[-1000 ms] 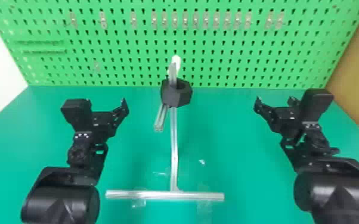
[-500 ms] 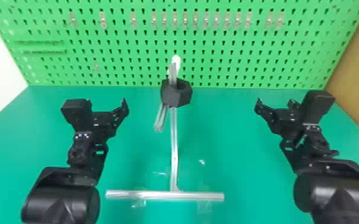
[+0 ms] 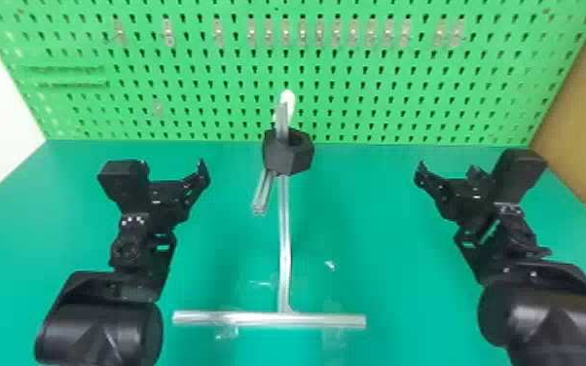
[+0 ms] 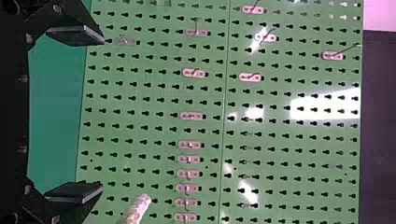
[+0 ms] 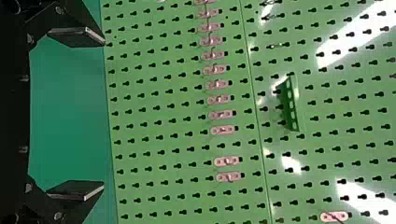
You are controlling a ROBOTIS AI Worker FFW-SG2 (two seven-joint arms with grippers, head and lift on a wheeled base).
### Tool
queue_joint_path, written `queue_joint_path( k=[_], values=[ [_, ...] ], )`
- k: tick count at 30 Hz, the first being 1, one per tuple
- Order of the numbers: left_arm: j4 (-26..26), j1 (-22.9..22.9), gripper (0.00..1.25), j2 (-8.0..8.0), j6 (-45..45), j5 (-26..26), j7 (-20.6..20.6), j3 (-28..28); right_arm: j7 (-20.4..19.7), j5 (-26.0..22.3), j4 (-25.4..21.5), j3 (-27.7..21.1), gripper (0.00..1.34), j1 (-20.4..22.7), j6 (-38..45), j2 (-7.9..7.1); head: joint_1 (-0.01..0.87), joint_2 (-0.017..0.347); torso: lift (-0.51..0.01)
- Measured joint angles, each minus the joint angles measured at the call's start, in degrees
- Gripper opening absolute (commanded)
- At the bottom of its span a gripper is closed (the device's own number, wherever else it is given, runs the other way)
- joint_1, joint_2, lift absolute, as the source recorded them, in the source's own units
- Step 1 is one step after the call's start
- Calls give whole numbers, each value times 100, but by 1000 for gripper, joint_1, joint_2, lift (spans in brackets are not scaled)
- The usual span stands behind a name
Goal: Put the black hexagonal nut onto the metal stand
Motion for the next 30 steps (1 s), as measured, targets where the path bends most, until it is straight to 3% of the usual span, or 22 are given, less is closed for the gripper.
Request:
queue_joint_path(
  k=[30],
  values=[
    [2, -22, 1077, -6, 0, -2, 0, -18, -2, 53, 0, 184, 1123, -54, -90, -43, 693, 81, -1]
  ],
)
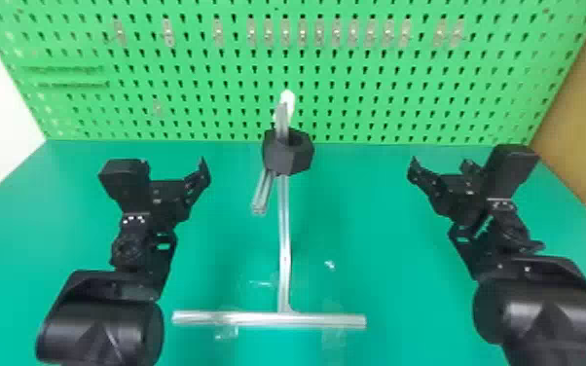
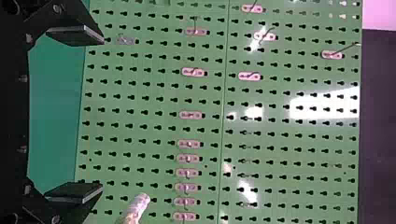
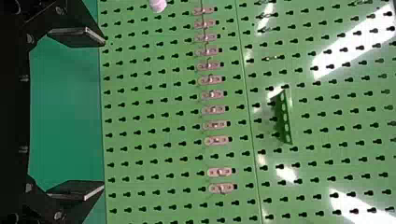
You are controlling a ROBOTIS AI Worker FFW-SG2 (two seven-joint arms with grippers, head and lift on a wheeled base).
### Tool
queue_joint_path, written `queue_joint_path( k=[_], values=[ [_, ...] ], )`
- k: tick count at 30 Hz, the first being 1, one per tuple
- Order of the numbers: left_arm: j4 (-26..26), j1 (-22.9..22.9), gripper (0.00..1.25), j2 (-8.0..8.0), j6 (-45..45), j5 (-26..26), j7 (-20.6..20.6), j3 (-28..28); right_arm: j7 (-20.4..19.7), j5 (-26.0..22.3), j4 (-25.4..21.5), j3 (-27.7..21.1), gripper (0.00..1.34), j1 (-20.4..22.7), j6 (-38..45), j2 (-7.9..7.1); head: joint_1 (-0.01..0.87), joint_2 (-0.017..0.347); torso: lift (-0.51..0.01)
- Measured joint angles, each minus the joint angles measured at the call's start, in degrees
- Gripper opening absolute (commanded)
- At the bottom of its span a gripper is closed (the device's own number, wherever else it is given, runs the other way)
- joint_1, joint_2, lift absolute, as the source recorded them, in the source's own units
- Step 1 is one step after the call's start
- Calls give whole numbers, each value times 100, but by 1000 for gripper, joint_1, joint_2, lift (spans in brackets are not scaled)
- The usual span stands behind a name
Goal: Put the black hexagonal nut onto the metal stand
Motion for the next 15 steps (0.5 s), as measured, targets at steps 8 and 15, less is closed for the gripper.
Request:
queue_joint_path(
  k=[8, 15],
  values=[
    [0, -14, 1074, -2, 0, 17, 0, -4, 0, 0, 0, -1, 1118, 7, 0, 9, 693, 81, -1],
    [-1, -16, 1074, -2, 0, 25, 0, -8, 2, 0, -2, -6, 1118, 8, 0, 9, 693, 81, -1]
  ],
)
